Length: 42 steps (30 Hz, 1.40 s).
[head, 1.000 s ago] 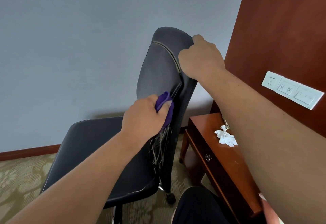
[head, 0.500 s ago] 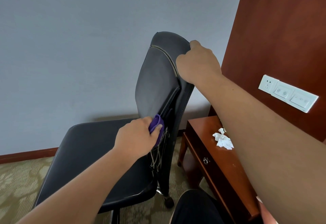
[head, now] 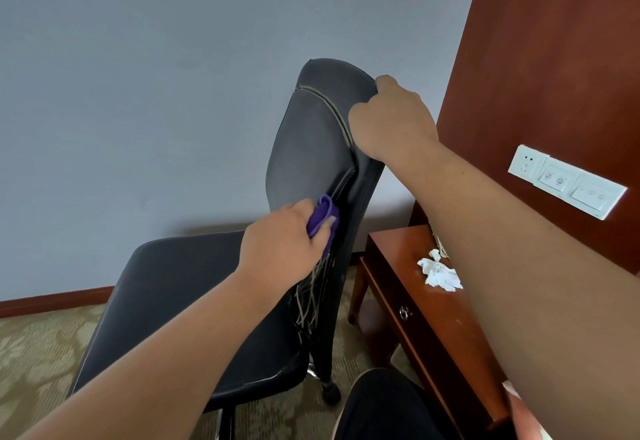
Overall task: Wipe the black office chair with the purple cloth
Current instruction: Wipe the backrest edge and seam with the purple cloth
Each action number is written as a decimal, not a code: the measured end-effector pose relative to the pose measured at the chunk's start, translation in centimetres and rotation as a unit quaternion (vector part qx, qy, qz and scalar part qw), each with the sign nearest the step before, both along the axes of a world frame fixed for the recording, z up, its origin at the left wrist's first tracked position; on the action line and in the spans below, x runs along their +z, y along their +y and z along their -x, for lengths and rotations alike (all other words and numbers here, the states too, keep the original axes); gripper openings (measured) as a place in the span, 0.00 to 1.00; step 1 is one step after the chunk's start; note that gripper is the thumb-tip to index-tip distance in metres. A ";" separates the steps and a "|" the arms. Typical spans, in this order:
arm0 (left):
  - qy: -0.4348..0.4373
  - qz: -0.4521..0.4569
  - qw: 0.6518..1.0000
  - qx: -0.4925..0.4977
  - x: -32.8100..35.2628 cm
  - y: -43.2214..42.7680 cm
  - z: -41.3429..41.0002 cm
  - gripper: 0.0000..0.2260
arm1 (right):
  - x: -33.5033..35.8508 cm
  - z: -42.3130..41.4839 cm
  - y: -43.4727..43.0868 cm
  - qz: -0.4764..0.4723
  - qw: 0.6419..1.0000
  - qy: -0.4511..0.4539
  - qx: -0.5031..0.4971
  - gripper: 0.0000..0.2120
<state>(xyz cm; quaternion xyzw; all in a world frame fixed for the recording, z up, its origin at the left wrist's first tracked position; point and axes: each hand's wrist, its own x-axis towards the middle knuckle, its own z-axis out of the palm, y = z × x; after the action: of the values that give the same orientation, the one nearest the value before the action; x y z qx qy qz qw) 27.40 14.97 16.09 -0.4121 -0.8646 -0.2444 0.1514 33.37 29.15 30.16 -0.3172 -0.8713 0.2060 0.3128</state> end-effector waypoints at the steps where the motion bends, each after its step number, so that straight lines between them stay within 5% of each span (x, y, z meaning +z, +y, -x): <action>1: -0.008 0.004 1.000 0.000 -0.1 -0.2 0.1 0.15 | 0.0 0.0 0.0 -0.001 1.000 0.000 -0.001 0.25; 8: -0.155 -0.028 0.987 -0.038 1.4 -0.4 -0.1 0.14 | 0.0 0.1 0.1 -0.005 1.000 0.001 -0.002 0.23; 17: -0.081 0.046 0.995 -0.027 -0.6 0.0 -0.9 0.13 | -0.2 0.1 0.3 -0.007 1.000 0.001 -0.011 0.23; 24: -0.196 0.007 0.979 -0.049 -1.3 -0.2 -1.1 0.11 | -0.1 0.1 0.2 -0.007 1.000 -0.001 -0.011 0.22; 32: -0.153 0.017 0.987 -0.036 -1.9 0.0 -1.3 0.14 | -0.2 0.0 0.3 -0.011 1.000 -0.004 -0.012 0.23; 42: -0.242 -0.050 0.968 -0.044 -1.7 -0.2 -1.9 0.09 | -0.2 0.3 0.3 -0.008 1.000 0.005 -0.010 0.21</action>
<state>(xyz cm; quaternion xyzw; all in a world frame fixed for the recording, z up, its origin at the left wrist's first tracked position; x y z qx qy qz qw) 29.26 14.75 14.37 -0.3706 -0.8429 -0.3865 -0.0526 33.11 29.47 29.97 -0.3219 -0.8682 0.1976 0.3217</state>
